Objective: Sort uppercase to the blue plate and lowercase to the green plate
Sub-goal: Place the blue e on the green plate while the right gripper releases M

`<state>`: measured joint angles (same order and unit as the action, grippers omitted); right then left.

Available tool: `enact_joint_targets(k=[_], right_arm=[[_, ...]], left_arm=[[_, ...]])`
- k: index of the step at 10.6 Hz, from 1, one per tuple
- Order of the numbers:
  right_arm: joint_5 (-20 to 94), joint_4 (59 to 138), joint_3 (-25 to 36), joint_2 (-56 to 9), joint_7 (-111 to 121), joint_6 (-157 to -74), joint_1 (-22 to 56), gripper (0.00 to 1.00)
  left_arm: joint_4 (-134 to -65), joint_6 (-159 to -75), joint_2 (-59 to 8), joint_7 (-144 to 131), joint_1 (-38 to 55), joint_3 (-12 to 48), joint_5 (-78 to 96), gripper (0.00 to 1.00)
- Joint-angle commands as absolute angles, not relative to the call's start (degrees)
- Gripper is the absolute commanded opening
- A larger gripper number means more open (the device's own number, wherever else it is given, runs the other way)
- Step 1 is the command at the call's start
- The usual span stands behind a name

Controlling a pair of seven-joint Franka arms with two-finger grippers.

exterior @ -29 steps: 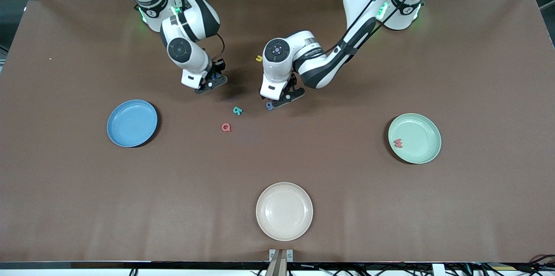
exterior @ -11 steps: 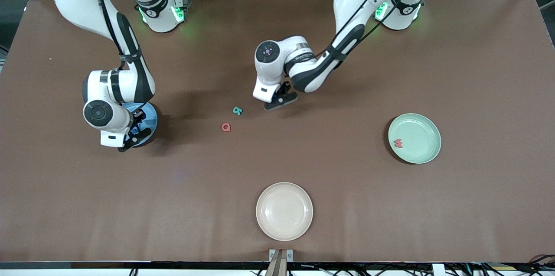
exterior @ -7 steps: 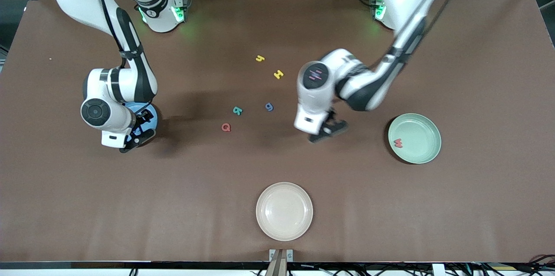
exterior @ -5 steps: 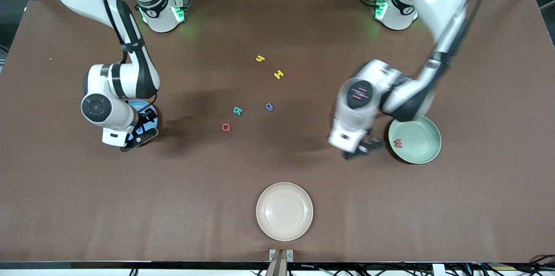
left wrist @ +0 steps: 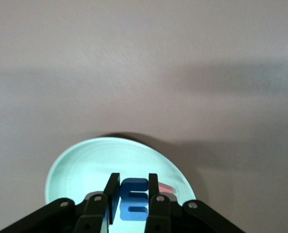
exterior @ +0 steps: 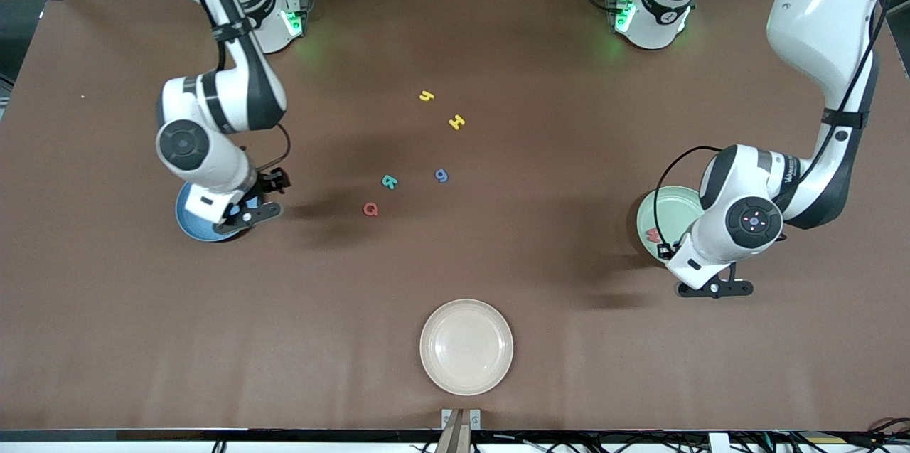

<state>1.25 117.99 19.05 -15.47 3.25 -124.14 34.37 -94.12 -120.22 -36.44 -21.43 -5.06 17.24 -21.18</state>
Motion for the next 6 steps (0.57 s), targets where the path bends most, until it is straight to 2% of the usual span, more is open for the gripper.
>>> enact_joint_targets(k=[1,2,4,6], right_arm=[[1.5,119.0,14.6,-14.4,-6.2,-125.0,34.3,0.85],[1.5,119.1,12.0,-14.7,-11.2,-126.7,34.3,0.85],[1.2,119.1,9.0,-16.0,-14.6,-130.9,34.6,0.85],[1.2,119.1,8.4,-20.2,-14.8,-138.1,34.9,0.85]], left_arm=[[-97.4,-120.6,-36.3,-19.8,-3.9,15.6,-19.9,0.55],[-97.8,-120.3,-36.0,-19.8,-3.8,15.4,-19.8,1.0],[-97.4,-120.1,-35.4,-20.1,-2.9,15.5,-19.7,1.0],[-97.3,-119.8,-33.2,-22.3,0.9,16.0,-13.4,1.0]])
